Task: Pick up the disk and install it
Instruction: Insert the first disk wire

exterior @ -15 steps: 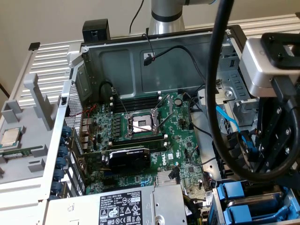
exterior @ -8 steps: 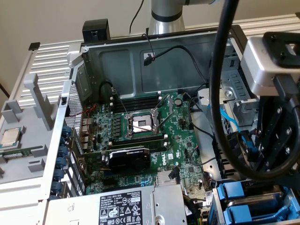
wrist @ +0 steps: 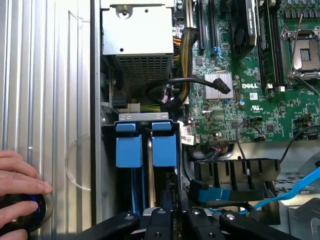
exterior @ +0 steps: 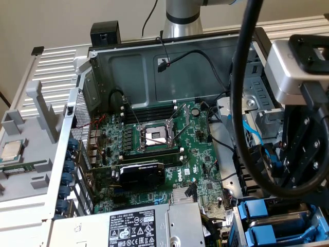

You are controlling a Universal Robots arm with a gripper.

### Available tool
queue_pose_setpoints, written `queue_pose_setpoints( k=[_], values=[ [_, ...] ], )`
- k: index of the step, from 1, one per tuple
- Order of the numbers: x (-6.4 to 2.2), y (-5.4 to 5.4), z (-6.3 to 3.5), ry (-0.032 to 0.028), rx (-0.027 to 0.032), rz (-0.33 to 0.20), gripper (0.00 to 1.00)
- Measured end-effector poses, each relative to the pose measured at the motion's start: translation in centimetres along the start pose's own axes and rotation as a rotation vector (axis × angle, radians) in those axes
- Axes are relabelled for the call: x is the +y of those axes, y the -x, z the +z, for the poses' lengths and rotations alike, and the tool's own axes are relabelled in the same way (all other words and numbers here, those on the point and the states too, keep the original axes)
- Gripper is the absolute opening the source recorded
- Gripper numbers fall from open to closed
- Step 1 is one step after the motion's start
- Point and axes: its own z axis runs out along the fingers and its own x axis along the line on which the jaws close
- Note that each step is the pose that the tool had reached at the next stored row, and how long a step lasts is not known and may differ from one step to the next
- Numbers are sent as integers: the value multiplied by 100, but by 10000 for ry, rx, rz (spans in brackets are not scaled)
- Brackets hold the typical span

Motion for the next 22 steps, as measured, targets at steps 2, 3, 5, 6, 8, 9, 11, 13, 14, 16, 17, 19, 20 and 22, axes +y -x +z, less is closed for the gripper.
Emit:
queue_pose_setpoints(
  k=[2,3,5,6,8,9,11,13,14,16,17,19,20,22],
  values=[
    [-11,1,-1,0,0,-1,17],
    [-11,1,-1,0,0,0,17],
    [-11,0,-1,0,1,1,17],
    [-11,0,0,0,0,1,17],
    [-12,-2,2,0,-2,1,17],
    [-12,-2,2,0,-2,10,17],
    [-13,-2,3,-3,-10,81,17],
    [-13,-2,3,-6,-17,148,17],
    [-13,-2,4,-6,-20,165,17],
    [-13,-2,4,-7,-22,179,17],
    [-13,0,5,-7,-23,180,17],
    [-12,8,6,-7,-22,181,17],
    [-12,9,6,-7,-22,181,17],
    [-12,8,6,-7,-21,181,17]
  ],
)
